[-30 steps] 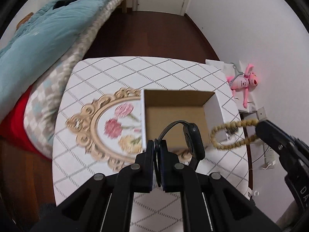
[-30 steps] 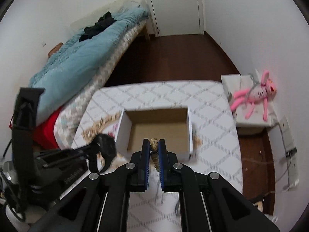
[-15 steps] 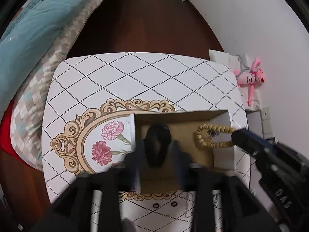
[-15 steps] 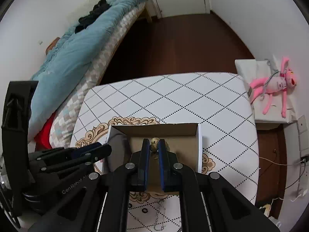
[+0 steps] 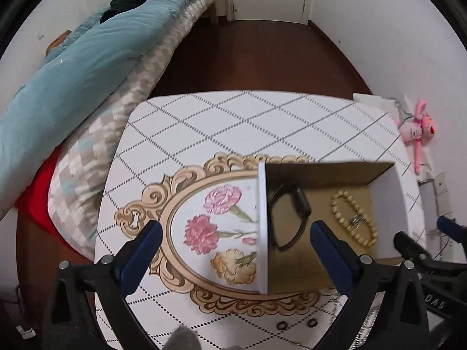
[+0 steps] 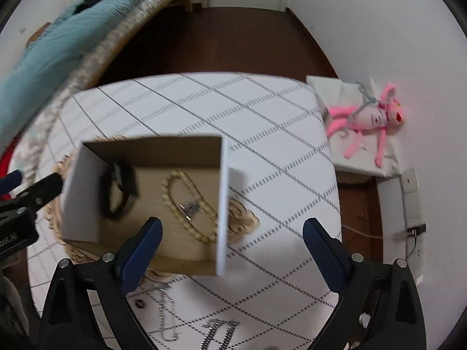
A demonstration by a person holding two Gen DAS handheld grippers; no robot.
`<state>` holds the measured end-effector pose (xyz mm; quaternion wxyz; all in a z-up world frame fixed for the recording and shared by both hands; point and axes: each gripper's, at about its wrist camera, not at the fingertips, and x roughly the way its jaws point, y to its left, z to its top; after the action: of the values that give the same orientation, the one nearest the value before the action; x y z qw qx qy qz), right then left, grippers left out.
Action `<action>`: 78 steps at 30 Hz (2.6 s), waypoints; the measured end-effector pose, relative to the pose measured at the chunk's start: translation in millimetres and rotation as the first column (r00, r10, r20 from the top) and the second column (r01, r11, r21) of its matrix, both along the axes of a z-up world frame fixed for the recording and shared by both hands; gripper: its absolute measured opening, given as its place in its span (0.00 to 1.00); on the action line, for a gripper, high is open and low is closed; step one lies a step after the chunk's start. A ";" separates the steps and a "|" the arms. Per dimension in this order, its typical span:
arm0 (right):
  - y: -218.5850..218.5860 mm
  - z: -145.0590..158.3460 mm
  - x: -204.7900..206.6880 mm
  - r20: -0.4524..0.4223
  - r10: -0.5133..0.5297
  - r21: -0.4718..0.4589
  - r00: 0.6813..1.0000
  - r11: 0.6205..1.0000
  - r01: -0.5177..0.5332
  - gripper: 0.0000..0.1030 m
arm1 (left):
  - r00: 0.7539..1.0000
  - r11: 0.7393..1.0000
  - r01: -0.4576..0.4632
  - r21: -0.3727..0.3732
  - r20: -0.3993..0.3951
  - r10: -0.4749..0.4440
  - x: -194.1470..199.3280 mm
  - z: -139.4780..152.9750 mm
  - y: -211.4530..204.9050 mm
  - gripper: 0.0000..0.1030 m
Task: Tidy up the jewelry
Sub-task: 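Lift both tools up out of the box, then grasp the thick silver chain with the right tool while the left tool grasps the small gold stud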
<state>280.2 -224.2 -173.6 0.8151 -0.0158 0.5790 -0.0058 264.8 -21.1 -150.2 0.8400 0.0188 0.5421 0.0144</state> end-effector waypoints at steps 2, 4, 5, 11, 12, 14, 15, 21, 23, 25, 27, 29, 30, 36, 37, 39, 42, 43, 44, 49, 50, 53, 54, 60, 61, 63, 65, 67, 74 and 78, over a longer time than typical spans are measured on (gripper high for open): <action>-3.6 -8.5 -6.1 -0.006 -0.009 -0.007 1.000 1.000 0.009 0.97 | 1.000 1.000 -0.004 -0.003 -0.008 0.004 -2.4 -5.1 -0.3 1.00; -5.5 -12.2 -10.4 -0.005 -0.012 -0.018 1.000 1.000 0.012 0.98 | 1.000 1.000 -0.013 -0.006 -0.019 0.013 -5.4 -10.8 0.5 1.00; -6.3 -12.6 -12.0 -0.003 -0.014 -0.015 1.000 1.000 0.014 0.98 | 1.000 1.000 -0.015 -0.011 -0.023 0.015 -6.5 -12.1 0.4 1.00; -5.5 -5.2 -18.6 0.021 -0.012 -0.026 1.000 1.000 0.013 0.98 | 1.000 0.999 -0.029 -0.024 -0.003 0.029 -18.3 -7.1 -1.1 1.00; -4.7 -2.4 -19.1 0.026 -0.013 -0.025 1.000 1.000 0.014 0.98 | 0.999 0.999 -0.035 -0.019 0.003 0.035 -20.8 -4.4 -0.9 1.00; -5.1 3.2 -23.3 0.044 -0.021 -0.021 0.999 1.000 0.022 0.98 | 0.999 0.999 -0.039 -0.011 0.025 0.039 -28.1 2.9 -0.4 1.00; -5.3 7.2 -27.6 0.062 -0.026 -0.028 0.998 0.999 0.028 0.98 | 0.999 0.999 -0.040 -0.005 0.034 0.040 -30.7 5.3 -0.5 1.00; -6.8 29.7 -48.2 0.125 -0.041 -0.044 0.991 0.998 0.047 0.98 | 0.994 0.999 -0.036 0.012 0.104 0.035 -57.6 32.3 0.6 1.00; -8.3 41.3 -59.5 0.154 -0.047 -0.041 0.987 0.998 0.054 0.98 | 0.991 0.999 -0.031 0.012 0.127 0.030 -66.9 42.2 0.4 1.00; -11.9 52.3 -69.3 0.180 -0.061 -0.036 0.982 0.997 0.068 0.98 | 0.989 1.000 -0.029 0.003 0.143 0.028 -74.6 51.1 0.0 1.00; -15.3 64.1 -80.9 0.204 -0.072 -0.023 0.976 0.997 0.078 0.98 | 0.987 1.000 -0.023 -0.006 0.158 0.024 -81.7 60.0 -1.3 1.00; -17.7 77.3 -91.6 0.232 -0.078 -0.022 0.969 0.996 0.086 0.98 | 0.984 1.000 -0.014 -0.011 0.175 0.016 -89.1 69.1 -3.6 1.00; -18.4 82.3 -94.7 0.242 -0.080 -0.022 0.967 0.996 0.088 0.98 | 0.983 1.000 -0.010 -0.016 0.184 0.013 -93.3 74.9 -4.4 1.00; -21.2 121.6 -123.3 0.322 -0.087 -0.009 0.943 0.996 0.094 0.98 | 0.980 0.999 0.016 -0.040 0.200 -0.007 -110.0 91.8 -7.8 1.00; -21.3 127.2 -128.3 0.329 -0.087 0.004 0.940 0.996 0.090 0.98 | 0.979 0.999 0.022 -0.039 0.203 -0.014 -113.6 94.5 -9.1 1.00; -20.8 133.0 -133.1 0.336 -0.087 0.016 0.938 0.996 0.087 0.98 | 0.979 0.999 0.023 -0.031 0.205 -0.016 -118.4 96.7 -11.0 1.00; -20.4 135.1 -139.8 0.325 -0.083 0.032 0.942 0.997 0.077 0.98 | 0.982 1.000 0.016 -0.021 0.189 -0.012 -124.4 92.1 -12.7 1.00; -21.7 130.2 -140.6 0.299 -0.087 0.049 0.950 0.996 0.076 0.98 | 0.984 1.000 0.016 -0.018 0.178 -0.013 -125.6 86.2 -13.5 1.00; -22.3 123.7 -139.4 0.269 -0.087 0.054 0.959 0.996 0.075 0.98 | 0.985 1.000 0.017 -0.017 0.170 -0.014 -127.3 82.0 -14.1 1.00; -25.9 65.3 -145.7 0.115 -0.100 0.048 0.988 0.994 0.095 0.98 | 0.999 1.000 -0.001 0.010 0.050 0.000 -131.7 23.3 -13.3 1.00; -26.9 52.3 -147.9 0.087 -0.101 0.058 0.991 0.994 0.096 0.95 | 1.000 1.000 -0.008 0.020 0.016 0.007 -132.3 10.4 -12.2 1.00; -31.3 6.0 -153.7 -0.019 -0.114 0.099 0.993 0.988 0.115 0.76 | 0.997 0.999 -0.032 0.024 -0.066 0.033 -137.1 -24.7 -4.4 0.99; -33.0 -6.7 -155.1 -0.046 -0.115 0.109 0.992 0.987 0.119 0.75 | 0.996 0.999 -0.037 0.021 -0.082 0.039 -138.4 -31.1 -2.6 0.99; -28.1 -54.7 -158.2 -0.124 -0.123 0.115 0.985 0.984 0.138 0.55 | 0.991 0.999 -0.033 0.009 -0.131 0.034 -145.0 -60.8 2.1 0.98; -27.2 -60.6 -158.8 -0.134 -0.128 0.118 0.983 0.983 0.144 0.49 | 0.991 1.000 -0.026 0.010 -0.132 0.027 -146.1 -62.5 0.9 0.97; -22.4 -62.2 -159.9 -0.108 -0.123 0.097 0.986 0.986 0.134 0.42 | 0.991 1.000 -0.012 0.001 -0.130 0.012 -148.0 -63.3 -1.5 0.97; -15.7 -63.6 -161.8 -0.095 -0.115 0.064 0.989 0.990 0.122 0.41 | 0.992 1.000 0.010 -0.009 -0.127 -0.011 -147.9 -64.2 -7.3 0.97; -9.4 -64.6 -163.7 -0.075 -0.098 0.030 0.992 0.994 0.101 0.34 | 0.991 0.999 0.040 -0.015 -0.125 -0.041 -149.0 -66.2 -16.4 0.95; -18.7 -61.1 -166.0 -0.060 -0.115 0.030 0.992 0.993 0.117 0.08 | 0.986 0.993 0.105 -0.044 -0.127 -0.110 -149.7 -71.1 -47.6 0.83; -33.8 -60.9 -164.2 -0.063 -0.153 0.030 0.986 0.987 0.155 0.08 | 0.984 0.992 0.113 -0.056 -0.131 -0.120 -147.1 -77.2 -55.3 0.73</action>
<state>116.1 -258.0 -234.5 0.7945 0.0430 0.6029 -0.0581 117.7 -76.4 -227.4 0.8014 0.0312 0.5953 -0.0492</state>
